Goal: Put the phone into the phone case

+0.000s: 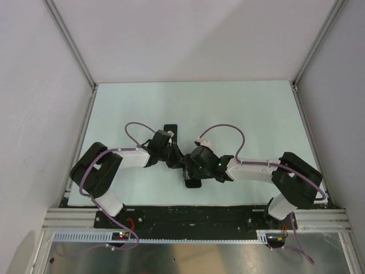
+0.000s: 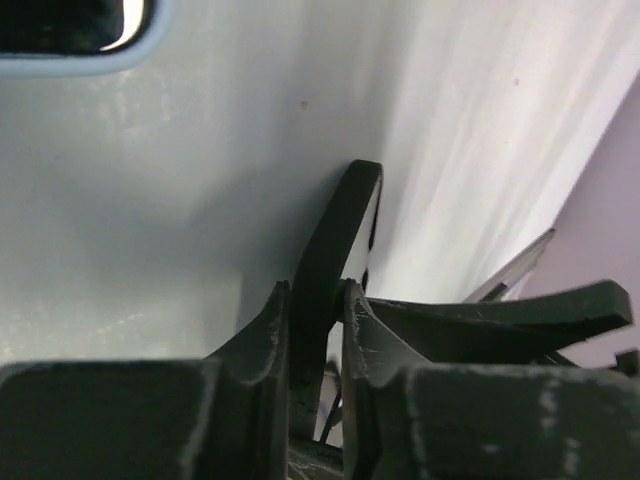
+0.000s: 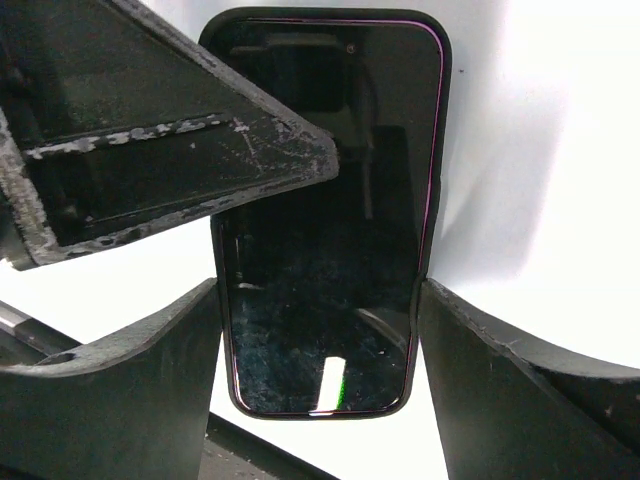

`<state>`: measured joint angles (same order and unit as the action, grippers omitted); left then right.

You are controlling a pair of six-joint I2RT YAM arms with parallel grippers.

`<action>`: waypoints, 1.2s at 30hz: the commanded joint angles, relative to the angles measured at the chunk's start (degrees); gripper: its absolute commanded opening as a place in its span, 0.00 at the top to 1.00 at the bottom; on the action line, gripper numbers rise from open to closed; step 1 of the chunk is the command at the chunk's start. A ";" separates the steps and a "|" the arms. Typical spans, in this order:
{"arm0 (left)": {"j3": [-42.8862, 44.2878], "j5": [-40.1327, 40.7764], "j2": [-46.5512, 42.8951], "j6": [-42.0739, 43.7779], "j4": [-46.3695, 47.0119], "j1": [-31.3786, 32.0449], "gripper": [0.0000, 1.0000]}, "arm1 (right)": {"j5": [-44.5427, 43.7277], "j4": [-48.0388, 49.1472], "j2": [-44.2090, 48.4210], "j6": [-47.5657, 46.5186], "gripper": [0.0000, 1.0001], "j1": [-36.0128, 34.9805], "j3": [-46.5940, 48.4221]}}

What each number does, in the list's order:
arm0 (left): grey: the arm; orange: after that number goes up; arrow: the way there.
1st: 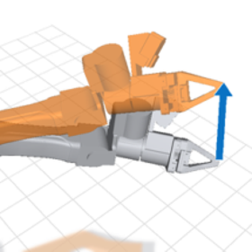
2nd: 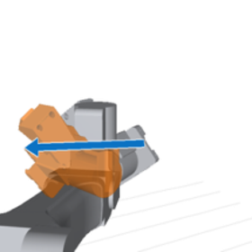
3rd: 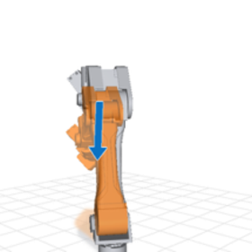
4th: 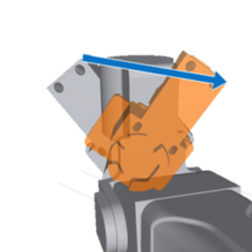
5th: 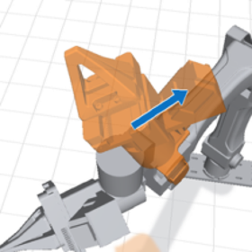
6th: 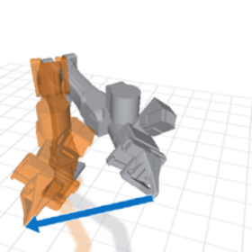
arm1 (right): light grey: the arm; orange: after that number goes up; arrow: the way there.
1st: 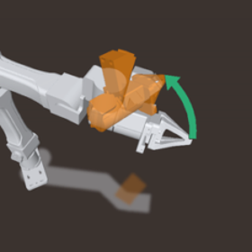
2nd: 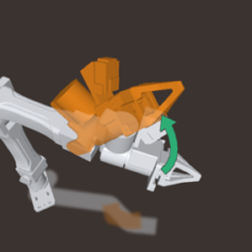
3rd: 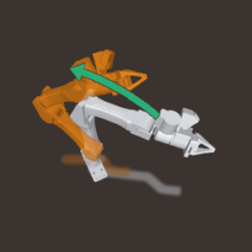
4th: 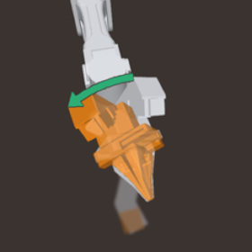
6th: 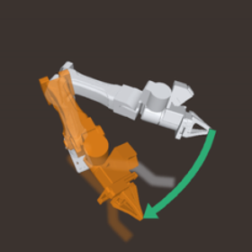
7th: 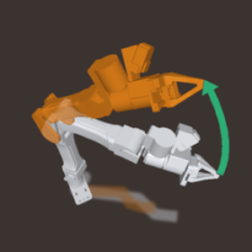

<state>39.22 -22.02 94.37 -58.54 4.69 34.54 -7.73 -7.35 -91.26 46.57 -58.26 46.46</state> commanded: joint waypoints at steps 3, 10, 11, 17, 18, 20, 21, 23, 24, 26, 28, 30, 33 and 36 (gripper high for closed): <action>2.48 -0.49 1.77 2.04 0.75 0.80 0.99 | 0.66 -0.15 1.77 -1.36 0.15 1.12 -2.47; 2.88 -5.78 -4.95 6.56 0.67 -2.69 1.00 | 6.07 -0.76 20.18 -3.34 0.09 9.10 -8.37; 2.83 -6.95 -6.06 7.28 0.67 -2.97 1.00 | 8.04 -0.35 23.60 -3.64 0.09 10.92 -9.40; 1.73 -11.64 -13.54 10.00 0.71 -3.55 1.00 | 19.76 2.34 33.38 -5.22 0.11 18.82 -12.03; 1.42 -12.34 -14.93 10.41 0.87 -3.58 1.00 | 22.09 2.96 34.20 -5.28 0.12 19.86 -12.19; 0.93 -14.54 -17.51 11.18 1.56 -3.67 1.00 | 26.52 4.76 35.25 -5.44 0.13 22.25 -12.56; 0.59 -15.55 -18.72 11.48 1.95 -3.77 1.00 | 28.68 5.75 35.35 -5.48 0.15 23.38 -12.68; 0.11 -17.67 -21.62 11.93 2.99 -4.15 1.00 | 32.94 9.04 35.21 -5.09 0.19 25.11 -12.85; -0.05 -19.10 -22.66 12.17 3.46 -4.41 1.00 | 35.10 10.66 35.11 -4.65 0.21 25.91 -12.96; -0.18 -21.55 -24.43 12.56 4.40 -4.99 1.00 | 38.56 14.07 34.80 -3.41 0.27 26.84 -13.10; -0.57 -24.03 -25.82 12.49 5.91 -5.62 1.00 | 41.14 17.08 34.45 -2.23 0.33 27.29 -13.13; -1.04 -26.21 -27.15 11.89 8.03 -6.18 1.00 | 42.71 19.63 34.02 -1.16 0.37 27.49 -13.14; -1.49 -28.66 -28.66 10.88 10.50 -6.65 1.00 | 44.74 23.16 33.56 0.46 0.44 27.64 -13.15; -2.03 -30.94 -29.87 8.79 13.51 -6.82 1.00 | 45.73 25.70 33.40 1.72 0.50 27.68 -13.16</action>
<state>37.36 -45.93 67.68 -47.16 10.17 28.32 33.36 10.46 -57.69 45.76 -30.87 33.19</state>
